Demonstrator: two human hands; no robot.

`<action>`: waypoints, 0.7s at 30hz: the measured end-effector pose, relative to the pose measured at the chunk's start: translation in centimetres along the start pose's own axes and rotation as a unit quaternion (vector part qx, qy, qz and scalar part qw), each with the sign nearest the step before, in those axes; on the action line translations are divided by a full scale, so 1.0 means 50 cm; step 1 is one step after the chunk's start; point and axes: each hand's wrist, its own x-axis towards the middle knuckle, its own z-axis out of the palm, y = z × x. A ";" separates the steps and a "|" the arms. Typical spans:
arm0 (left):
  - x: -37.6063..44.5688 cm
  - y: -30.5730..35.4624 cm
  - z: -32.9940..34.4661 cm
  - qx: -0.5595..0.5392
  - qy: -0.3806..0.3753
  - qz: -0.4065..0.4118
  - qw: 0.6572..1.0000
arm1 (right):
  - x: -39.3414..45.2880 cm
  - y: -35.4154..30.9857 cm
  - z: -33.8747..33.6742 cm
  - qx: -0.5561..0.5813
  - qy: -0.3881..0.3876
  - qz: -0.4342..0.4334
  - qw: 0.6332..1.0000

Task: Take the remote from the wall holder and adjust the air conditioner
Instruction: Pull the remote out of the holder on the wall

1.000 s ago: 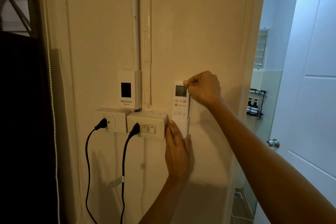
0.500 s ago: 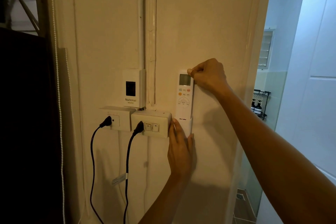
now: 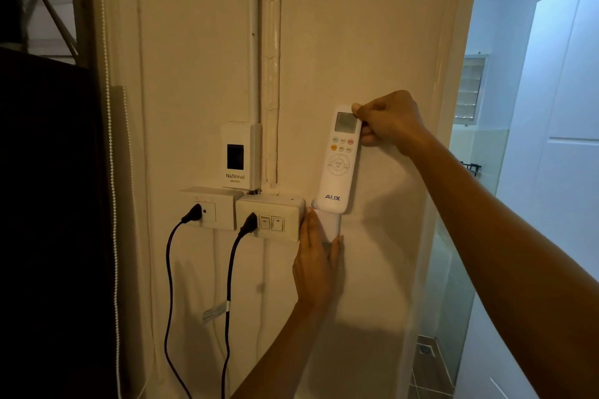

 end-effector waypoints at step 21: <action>0.019 0.035 -0.142 -0.224 -0.118 -0.042 0.966 | -0.125 0.088 0.027 -0.023 -0.080 0.040 0.996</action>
